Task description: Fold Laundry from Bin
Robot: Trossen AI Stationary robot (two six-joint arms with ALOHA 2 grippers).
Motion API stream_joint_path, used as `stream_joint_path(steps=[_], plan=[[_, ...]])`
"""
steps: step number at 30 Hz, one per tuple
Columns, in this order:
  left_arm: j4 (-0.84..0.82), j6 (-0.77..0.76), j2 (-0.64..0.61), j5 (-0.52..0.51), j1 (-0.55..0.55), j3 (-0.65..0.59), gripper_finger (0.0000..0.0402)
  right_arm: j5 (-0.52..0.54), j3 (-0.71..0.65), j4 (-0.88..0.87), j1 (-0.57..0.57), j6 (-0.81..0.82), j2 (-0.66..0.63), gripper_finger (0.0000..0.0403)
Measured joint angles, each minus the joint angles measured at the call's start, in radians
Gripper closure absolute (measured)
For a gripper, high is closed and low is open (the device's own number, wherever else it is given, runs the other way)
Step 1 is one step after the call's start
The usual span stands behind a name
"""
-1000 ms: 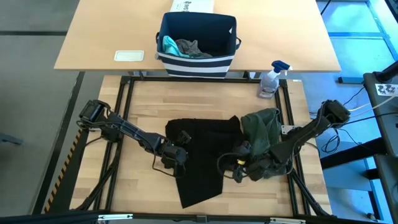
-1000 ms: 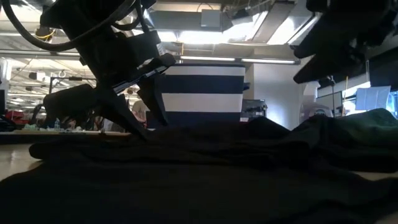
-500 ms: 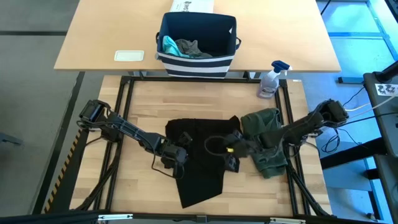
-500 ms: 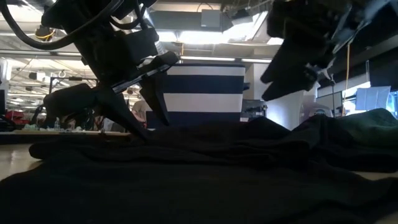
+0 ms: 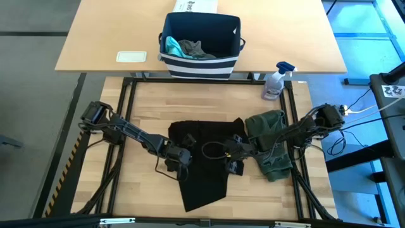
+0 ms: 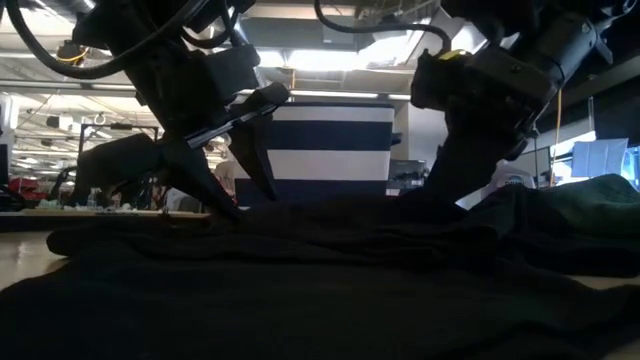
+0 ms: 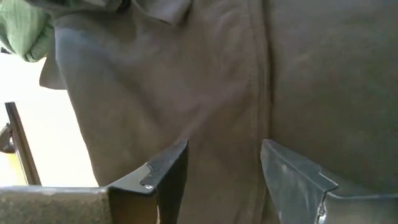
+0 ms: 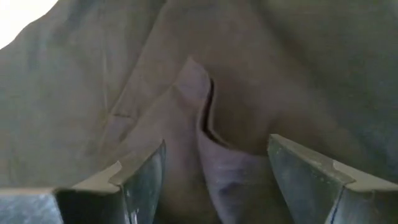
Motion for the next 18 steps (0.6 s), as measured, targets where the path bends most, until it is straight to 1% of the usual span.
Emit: stream_joint_path(steps=[6, 9, 14, 18], plan=[[0.009, 0.006, 0.045, 0.012, 0.000, 0.000, 0.0205, 0.009, 0.000, 0.010, 0.000, 0.000, 0.002, 0.0123], [0.023, 0.024, 0.074, 0.002, -0.001, 0.002, 0.0205, 0.009, 0.000, 0.015, 0.000, 0.001, 0.002, 0.0123], [0.036, 0.025, 0.091, -0.058, -0.001, 0.003, 0.0208, 0.009, 0.000, 0.019, 0.000, 0.002, 0.002, 0.0123], [0.024, 0.026, 0.086, -0.082, -0.005, 0.001, 0.0222, 0.008, 0.000, 0.019, 0.000, 0.002, 0.002, 0.0123]])
